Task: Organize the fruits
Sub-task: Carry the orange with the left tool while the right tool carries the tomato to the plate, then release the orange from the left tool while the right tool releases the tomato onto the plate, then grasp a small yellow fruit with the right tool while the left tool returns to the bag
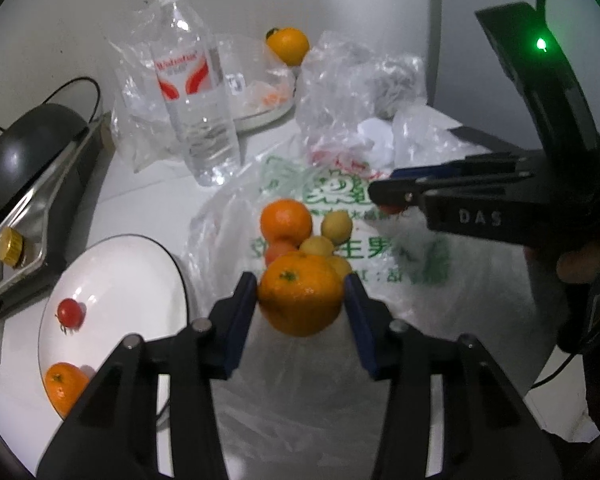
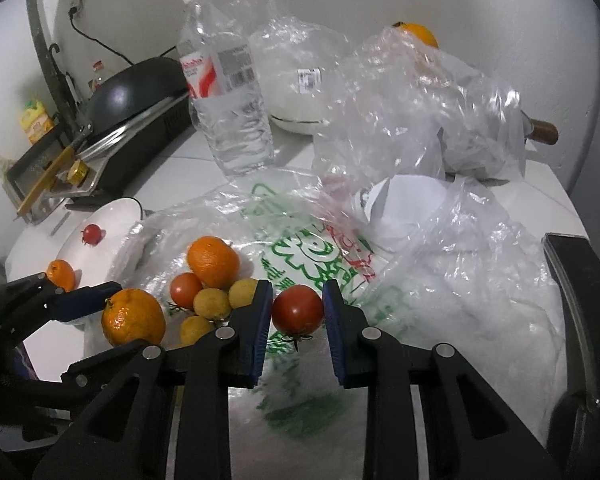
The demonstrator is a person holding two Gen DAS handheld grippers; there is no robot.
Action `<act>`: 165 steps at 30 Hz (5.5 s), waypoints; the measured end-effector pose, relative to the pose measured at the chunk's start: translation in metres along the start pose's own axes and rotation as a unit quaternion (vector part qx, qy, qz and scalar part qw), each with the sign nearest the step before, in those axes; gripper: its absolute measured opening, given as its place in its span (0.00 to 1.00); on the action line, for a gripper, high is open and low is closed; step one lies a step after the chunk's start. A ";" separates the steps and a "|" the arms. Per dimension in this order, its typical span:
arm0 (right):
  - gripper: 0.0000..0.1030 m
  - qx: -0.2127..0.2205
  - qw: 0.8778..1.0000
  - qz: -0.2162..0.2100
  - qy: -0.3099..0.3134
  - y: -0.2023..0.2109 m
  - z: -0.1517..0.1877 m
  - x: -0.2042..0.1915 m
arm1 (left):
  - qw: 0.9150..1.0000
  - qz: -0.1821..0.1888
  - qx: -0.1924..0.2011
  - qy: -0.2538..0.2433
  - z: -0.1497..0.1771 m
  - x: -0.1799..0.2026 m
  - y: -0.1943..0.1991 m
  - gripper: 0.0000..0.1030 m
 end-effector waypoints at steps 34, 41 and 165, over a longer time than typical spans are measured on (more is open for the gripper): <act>0.27 0.037 0.996 -0.045 0.068 0.034 -0.022 -0.120 | 0.995 -0.063 0.042 0.064 0.041 -0.093 0.074 0.45; 0.27 0.025 0.995 -0.053 0.080 0.024 -0.022 -0.141 | 0.994 -0.066 0.040 0.072 0.052 -0.104 0.075 0.45; 0.26 -0.020 0.996 -0.085 0.031 0.024 0.024 -0.031 | 0.998 -0.049 0.019 0.028 -0.002 -0.003 0.026 0.68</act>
Point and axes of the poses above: each gripper's, at about its wrist camera, not at the fingertips, and y roughly against the way its jaws point, x to its right, z to its underside, the point moved 3 cm from there along -y, roughly the way its jaws point, and after that the axes turned 8 degrees about x, right-handed, at the moved point
